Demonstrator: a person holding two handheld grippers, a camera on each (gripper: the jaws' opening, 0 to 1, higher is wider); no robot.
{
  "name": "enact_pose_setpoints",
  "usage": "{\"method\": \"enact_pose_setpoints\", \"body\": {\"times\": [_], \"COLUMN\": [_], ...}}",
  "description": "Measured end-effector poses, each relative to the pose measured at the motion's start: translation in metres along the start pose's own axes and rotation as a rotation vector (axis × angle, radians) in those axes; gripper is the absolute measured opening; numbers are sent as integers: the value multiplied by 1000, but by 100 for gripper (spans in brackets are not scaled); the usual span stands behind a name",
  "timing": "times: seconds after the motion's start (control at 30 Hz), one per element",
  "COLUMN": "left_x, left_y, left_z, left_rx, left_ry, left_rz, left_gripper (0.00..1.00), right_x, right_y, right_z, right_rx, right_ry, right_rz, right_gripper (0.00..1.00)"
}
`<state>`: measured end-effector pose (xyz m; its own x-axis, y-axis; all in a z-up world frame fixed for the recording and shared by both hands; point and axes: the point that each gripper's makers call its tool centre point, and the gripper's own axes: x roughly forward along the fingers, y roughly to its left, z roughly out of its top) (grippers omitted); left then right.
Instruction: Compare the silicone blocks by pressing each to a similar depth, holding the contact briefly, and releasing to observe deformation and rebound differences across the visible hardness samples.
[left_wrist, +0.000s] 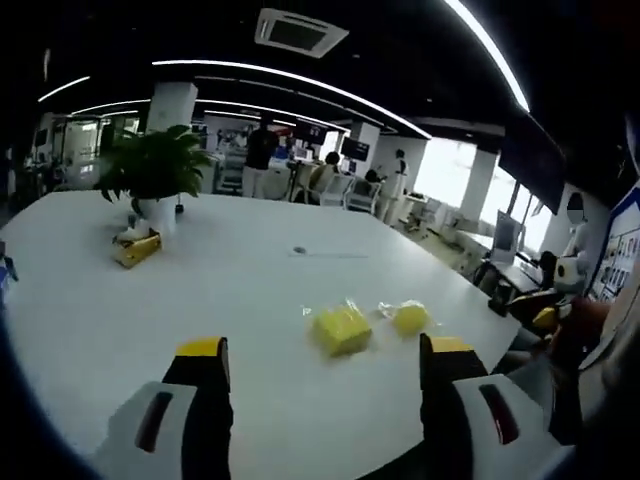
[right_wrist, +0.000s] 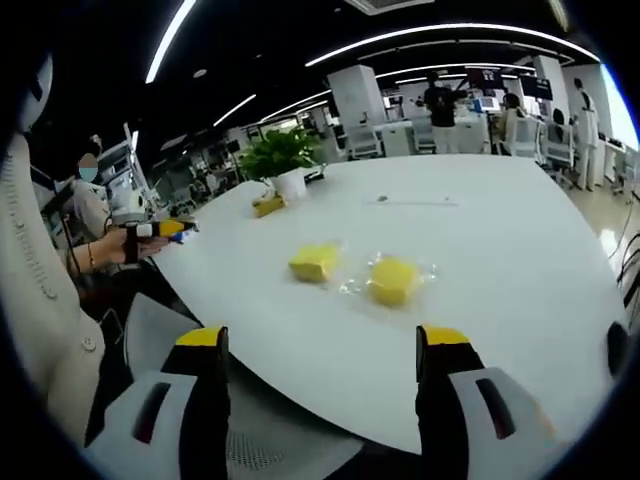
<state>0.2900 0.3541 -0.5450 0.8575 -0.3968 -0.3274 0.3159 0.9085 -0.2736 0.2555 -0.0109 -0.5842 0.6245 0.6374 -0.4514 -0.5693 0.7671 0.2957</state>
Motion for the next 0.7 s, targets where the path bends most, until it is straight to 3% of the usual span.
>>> {"method": "enact_pose_setpoints", "body": {"times": [0.13, 0.37, 0.7], "left_x": [-6, -12, -12], "left_y": [-5, -19, -23], "left_z": [-2, -20, -22], "left_rx": [6, 62, 70], "left_ry": [-19, 32, 60], "left_rz": [6, -23, -37], "left_gripper": [80, 83, 83], "right_x": [-2, -4, -1], "right_y": [-9, -14, -11], "right_z": [1, 3, 3], "right_rx": [31, 78, 84], "right_ry": [-46, -83, -81], "right_rz": [-40, -62, -49], "right_gripper": [70, 71, 70]}}
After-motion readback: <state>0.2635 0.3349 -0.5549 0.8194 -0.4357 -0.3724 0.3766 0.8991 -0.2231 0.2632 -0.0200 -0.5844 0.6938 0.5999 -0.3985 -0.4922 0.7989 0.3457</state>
